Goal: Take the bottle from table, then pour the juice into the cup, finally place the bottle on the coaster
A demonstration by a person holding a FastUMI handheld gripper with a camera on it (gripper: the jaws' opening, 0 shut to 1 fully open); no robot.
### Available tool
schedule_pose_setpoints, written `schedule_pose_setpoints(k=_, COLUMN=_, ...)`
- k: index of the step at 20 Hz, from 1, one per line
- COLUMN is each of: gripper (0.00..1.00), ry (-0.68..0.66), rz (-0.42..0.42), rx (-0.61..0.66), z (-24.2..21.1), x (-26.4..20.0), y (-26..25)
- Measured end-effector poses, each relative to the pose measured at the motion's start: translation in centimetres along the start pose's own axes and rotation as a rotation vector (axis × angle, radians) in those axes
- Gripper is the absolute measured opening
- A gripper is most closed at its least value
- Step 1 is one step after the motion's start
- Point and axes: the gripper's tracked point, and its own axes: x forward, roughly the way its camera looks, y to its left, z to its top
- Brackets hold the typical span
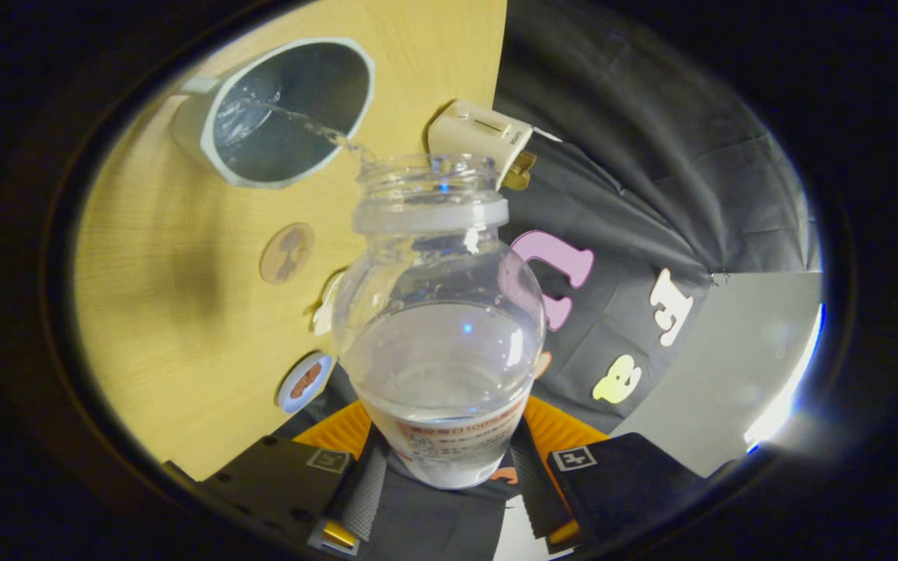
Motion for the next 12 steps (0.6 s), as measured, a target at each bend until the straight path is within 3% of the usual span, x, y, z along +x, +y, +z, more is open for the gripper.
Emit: schedule_pose_setpoints(k=12, gripper=0.78, ry=0.004, rz=0.009, rx=0.01, z=0.3, x=-0.7, y=0.8)
